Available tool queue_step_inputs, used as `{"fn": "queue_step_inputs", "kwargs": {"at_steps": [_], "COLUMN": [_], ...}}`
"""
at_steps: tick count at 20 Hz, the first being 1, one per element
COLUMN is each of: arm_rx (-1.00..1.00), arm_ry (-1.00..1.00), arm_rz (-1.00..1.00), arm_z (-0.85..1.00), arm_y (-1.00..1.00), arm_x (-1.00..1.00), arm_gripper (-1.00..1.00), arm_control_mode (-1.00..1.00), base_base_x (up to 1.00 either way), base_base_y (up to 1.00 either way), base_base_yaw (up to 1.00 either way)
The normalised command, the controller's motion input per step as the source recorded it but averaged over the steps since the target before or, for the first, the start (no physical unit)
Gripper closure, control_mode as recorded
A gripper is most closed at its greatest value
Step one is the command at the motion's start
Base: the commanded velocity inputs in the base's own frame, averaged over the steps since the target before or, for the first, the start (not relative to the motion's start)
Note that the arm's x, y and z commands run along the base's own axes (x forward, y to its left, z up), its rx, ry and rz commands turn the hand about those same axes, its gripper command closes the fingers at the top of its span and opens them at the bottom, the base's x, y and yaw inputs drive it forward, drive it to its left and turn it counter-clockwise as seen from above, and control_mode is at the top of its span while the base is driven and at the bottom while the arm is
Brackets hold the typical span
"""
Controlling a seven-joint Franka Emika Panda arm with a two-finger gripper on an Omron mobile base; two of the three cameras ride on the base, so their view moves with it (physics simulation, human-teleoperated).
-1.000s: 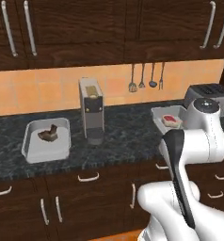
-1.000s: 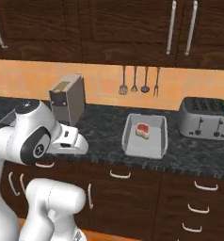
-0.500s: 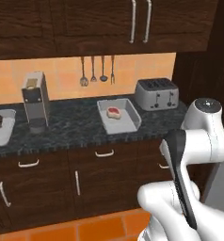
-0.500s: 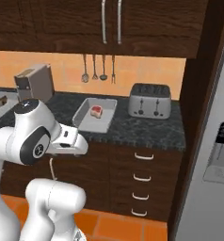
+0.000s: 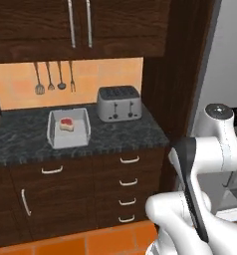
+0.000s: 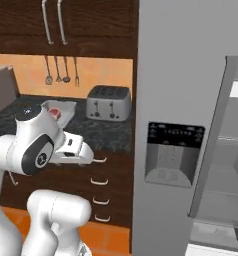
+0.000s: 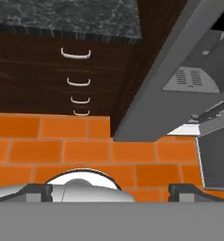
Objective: Place one lemon wedge and one steak in each tupperware on the nearby counter, to pack two identical lunches.
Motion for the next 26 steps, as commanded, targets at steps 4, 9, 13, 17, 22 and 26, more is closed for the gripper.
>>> {"fn": "queue_step_inputs", "kwargs": {"at_steps": [4, 9, 13, 17, 22, 26], "arm_rx": [0.00, 0.00, 0.00, 0.00, 0.00, 0.00], "arm_ry": [0.00, 0.00, 0.00, 0.00, 0.00, 0.00], "arm_rz": [0.00, 0.00, 0.00, 0.00, 0.00, 0.00], "arm_z": [0.00, 0.00, 0.00, 0.00, 0.00, 0.00], "arm_y": [0.00, 0.00, 0.00, 0.00, 0.00, 0.00], "arm_x": [0.00, 0.00, 0.00, 0.00, 0.00, 0.00], "arm_gripper": [-1.00, -1.00, -1.00, -1.00, -1.00, -1.00], "arm_control_mode": [1.00, 1.00, 1.00, 1.00, 1.00, 1.00], "base_base_x": [-0.13, -0.12, -0.02, 0.00, 0.30, 0.55], "base_base_y": [-1.00, -1.00, -1.00, -1.00, -0.73, -0.13], "base_base_yaw": [0.00, 0.01, 0.03, 0.04, 0.10, 0.03]}}
